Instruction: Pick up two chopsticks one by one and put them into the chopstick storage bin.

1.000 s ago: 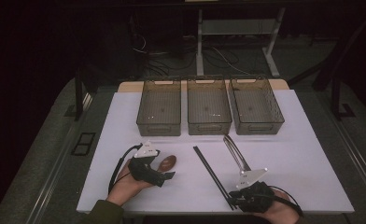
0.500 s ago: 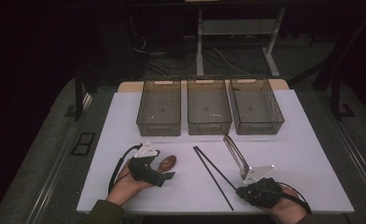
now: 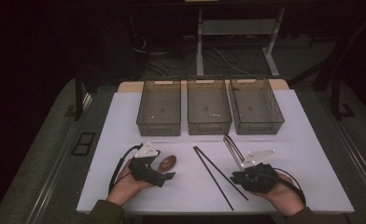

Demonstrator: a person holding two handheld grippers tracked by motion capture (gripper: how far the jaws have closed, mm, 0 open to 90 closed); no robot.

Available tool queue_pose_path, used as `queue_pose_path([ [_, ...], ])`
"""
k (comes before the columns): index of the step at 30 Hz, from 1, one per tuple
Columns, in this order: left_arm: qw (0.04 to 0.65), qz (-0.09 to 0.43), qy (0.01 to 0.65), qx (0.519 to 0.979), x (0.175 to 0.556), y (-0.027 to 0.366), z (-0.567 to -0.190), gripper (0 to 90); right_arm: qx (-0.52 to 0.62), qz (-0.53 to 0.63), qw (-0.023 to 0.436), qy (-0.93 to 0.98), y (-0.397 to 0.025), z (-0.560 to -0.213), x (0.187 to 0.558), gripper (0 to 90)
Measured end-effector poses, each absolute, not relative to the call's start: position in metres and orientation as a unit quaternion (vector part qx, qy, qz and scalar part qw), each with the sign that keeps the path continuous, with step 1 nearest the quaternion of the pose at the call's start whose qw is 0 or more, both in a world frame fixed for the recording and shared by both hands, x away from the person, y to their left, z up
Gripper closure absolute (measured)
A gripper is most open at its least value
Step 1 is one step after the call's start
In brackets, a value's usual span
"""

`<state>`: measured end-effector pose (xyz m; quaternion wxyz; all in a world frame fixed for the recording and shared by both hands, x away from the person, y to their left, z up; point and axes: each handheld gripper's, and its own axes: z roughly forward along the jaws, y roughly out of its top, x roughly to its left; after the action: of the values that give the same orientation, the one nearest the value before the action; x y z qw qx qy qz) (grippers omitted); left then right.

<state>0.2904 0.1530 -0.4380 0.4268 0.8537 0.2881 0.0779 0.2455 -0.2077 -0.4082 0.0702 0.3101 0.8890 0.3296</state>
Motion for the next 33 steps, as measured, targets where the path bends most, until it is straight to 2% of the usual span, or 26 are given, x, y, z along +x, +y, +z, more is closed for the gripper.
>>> queue_pose_path([
  [10,0.429,0.076,0.285,0.854,0.29,0.153,-0.438,0.0,0.332,0.311,0.06,0.889,-0.176,-0.423,0.283,77.9],
  [33,0.429,0.078,0.279,0.856,0.289,0.153,-0.437,0.0,0.341,0.275,0.055,0.897,-0.182,-0.434,0.267,84.0],
])
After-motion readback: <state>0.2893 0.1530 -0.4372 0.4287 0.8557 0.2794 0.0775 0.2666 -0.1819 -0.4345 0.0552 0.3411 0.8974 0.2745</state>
